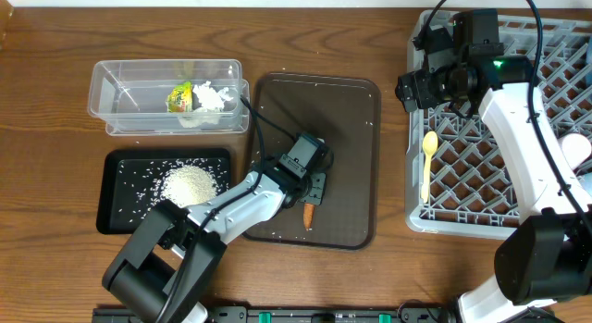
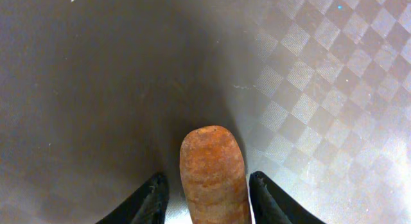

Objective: Sort waste into correct bins and load items into the dishwasher rack
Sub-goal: 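Carry carrot with left gripper and drop it onto black tray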

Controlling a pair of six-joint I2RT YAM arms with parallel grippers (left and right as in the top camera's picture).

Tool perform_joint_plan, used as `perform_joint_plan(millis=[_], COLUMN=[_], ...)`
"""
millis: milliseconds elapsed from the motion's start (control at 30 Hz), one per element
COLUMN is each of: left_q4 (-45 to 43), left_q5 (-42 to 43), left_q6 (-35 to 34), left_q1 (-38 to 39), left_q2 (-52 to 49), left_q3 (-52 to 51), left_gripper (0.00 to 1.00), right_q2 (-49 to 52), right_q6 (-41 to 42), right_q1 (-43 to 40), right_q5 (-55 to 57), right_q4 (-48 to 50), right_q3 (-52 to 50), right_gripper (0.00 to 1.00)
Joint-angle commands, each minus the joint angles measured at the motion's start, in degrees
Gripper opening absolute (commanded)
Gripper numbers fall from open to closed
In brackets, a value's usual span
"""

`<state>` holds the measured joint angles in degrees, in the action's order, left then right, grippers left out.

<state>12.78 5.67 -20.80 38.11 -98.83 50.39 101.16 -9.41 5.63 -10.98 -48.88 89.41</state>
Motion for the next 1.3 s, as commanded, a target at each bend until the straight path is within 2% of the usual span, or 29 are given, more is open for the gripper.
perform_joint_plan(millis=[0,233,533,700,933,1100,1267], left_q4=[-0.1,-0.3,1.5,4.8,12.9,17.2,17.8], left_q5=[-0.8,-0.8,-3.8,-5.8,-5.8,-5.8,-6.4], left_q6=[-0.1,-0.1,0.5,0.9,0.8,0.8,0.8], left_q1=[0.2,0.2,-3.3,-10.8,-26.7,-38.6,-48.6], left_q2=[-1.0,-1.1,3.7,12.7,23.2,23.6,20.5], left_q3=[0.5,0.5,0.5,0.5,0.5,0.5,0.5], left_gripper=[0.38,0.22,0.19,0.19,0.18,0.19,0.19], right_q2=[0.2,0.2,0.2,0.2,0.2,0.2,0.2], right_q6=[0.8,0.8,0.8,0.8,0.8,0.8,0.8], right_q1=[0.4,0.4,0.3,0.3,0.3,0.3,0.3], right_q5=[-0.9,-0.9,-0.8,-0.8,-0.9,-0.9,-0.9], right_q4=[-0.2,-0.2,-0.9,-0.9,-0.8,-0.8,-0.8], right_q3=[0.0,0.0,0.0,0.0,0.0,0.0,0.0], right_gripper=[0.88,0.88,0.88,0.88,0.88,0.88,0.88])
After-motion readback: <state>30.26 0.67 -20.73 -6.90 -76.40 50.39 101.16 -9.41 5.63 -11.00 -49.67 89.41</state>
